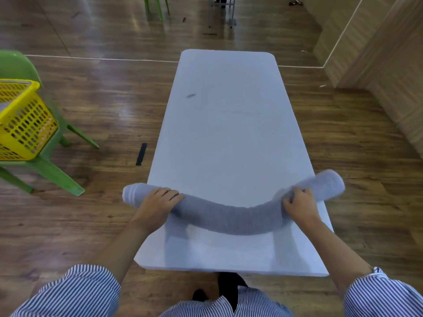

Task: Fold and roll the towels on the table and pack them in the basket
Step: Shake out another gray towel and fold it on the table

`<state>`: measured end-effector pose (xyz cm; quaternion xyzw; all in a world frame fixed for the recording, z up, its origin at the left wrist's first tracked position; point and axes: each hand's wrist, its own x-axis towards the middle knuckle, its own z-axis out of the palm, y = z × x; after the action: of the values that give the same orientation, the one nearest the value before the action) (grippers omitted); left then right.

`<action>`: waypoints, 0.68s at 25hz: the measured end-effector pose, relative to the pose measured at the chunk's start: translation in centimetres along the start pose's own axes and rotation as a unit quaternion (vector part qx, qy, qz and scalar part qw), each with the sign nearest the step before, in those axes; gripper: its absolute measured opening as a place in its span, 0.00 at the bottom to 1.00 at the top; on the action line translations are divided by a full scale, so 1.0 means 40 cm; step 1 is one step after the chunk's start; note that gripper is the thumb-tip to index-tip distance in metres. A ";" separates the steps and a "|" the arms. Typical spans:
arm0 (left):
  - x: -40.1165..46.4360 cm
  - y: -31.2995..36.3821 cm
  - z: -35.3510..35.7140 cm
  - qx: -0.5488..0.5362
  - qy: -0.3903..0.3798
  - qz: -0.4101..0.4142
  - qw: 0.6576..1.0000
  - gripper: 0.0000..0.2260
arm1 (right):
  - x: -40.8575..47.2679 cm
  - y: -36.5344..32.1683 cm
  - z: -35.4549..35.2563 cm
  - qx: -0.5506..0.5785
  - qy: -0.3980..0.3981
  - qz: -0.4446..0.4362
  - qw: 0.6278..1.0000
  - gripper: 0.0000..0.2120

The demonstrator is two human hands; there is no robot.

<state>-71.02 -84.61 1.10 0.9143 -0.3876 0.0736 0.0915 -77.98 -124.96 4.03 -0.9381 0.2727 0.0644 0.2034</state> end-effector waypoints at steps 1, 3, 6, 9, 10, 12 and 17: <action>0.026 -0.005 0.001 -0.002 0.006 0.009 1.000 0.22 | 0.023 -0.019 -0.007 0.004 -0.011 -0.042 0.999 0.17; 0.090 -0.008 0.007 -0.006 0.019 0.045 0.999 0.19 | 0.067 -0.068 -0.011 0.016 -0.035 -0.141 0.989 0.18; 0.203 0.003 0.022 -0.006 0.035 0.129 0.991 0.14 | 0.121 -0.162 0.023 0.094 -0.083 -0.258 0.958 0.25; 0.295 0.010 0.054 -0.017 0.035 0.161 0.986 0.13 | 0.167 -0.244 0.079 0.198 -0.164 -0.234 0.938 0.29; 0.316 0.009 0.059 -0.023 0.031 0.160 0.986 0.14 | 0.181 -0.258 0.093 0.183 -0.174 -0.238 0.938 0.28; 0.342 -0.001 0.060 -0.032 0.029 0.165 0.985 0.12 | 0.205 -0.272 0.112 0.164 -0.189 -0.251 0.935 0.24; 0.382 -0.024 0.052 -0.007 0.017 0.176 0.984 0.17 | 0.242 -0.296 0.123 0.187 -0.225 -0.243 0.925 0.20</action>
<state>-59.68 -95.06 2.10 0.8296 -0.5416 0.1016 0.0899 -63.50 -118.53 1.43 -0.8814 -0.0092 0.1706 0.4405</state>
